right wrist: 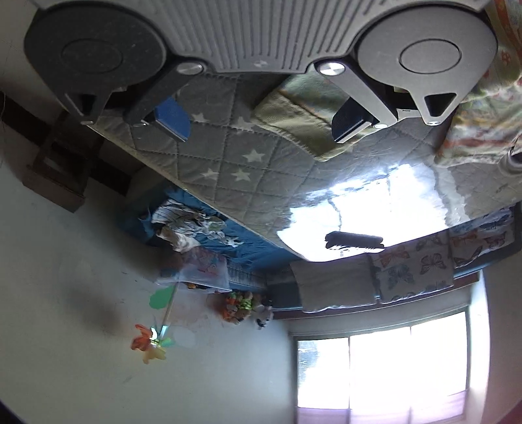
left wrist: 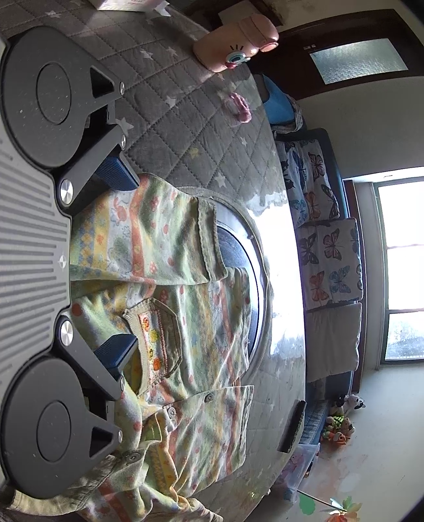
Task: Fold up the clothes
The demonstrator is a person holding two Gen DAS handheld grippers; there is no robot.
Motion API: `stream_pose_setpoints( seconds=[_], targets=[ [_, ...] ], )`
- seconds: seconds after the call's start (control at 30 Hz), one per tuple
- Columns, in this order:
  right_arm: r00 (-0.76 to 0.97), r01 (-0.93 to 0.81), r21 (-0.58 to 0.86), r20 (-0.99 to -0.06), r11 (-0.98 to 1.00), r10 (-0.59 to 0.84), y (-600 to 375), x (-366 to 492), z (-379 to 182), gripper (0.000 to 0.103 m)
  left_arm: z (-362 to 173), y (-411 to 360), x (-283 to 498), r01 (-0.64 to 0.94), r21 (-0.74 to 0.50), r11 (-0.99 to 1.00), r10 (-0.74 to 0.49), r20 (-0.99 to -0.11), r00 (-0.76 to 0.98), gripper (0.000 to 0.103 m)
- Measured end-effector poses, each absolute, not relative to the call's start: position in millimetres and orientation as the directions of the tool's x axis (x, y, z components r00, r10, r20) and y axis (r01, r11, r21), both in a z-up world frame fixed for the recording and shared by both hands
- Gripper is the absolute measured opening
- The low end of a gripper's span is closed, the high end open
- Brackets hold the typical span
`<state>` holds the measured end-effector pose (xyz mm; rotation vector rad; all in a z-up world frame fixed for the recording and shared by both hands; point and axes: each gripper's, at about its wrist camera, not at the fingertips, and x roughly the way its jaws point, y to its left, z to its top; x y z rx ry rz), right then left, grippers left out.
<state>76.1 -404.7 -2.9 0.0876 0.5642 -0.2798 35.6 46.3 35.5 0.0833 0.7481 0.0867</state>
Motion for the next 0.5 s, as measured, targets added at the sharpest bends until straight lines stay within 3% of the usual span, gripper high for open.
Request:
stream_pose_setpoints(
  seconds=[0.17, 0.33, 0.43, 0.5],
  targets=[
    [0.813, 0.175, -0.01, -0.563, 0.985, -0.15, -384.5, 87.7, -11.6, 0.098, 40.7, 49.2, 51.3, -0.054, 0.129, 0.99, 0.126, -0.651, 0.749, 0.095],
    [0.807, 0.061, -0.022, -0.587, 0.998, -0.063, -364.3, 99.2, -20.3, 0.099, 40.6, 49.5, 76.4, -0.017, 0.126, 0.992, 0.095, -0.651, 0.753, 0.082],
    [0.797, 0.053, -0.018, -0.602, 0.998, -0.053, -362.1, 102.6, -24.9, 0.1, 35.0, 46.7, 96.5, 0.016, 0.123, 0.992, 0.07, -0.664, 0.745, 0.079],
    [0.79, 0.054, -0.014, -0.612, 0.998, -0.051, -361.6, 104.5, -27.9, 0.1, 28.9, 43.7, 110.2, 0.032, 0.137, 0.99, 0.07, -0.678, 0.732, 0.072]
  ],
)
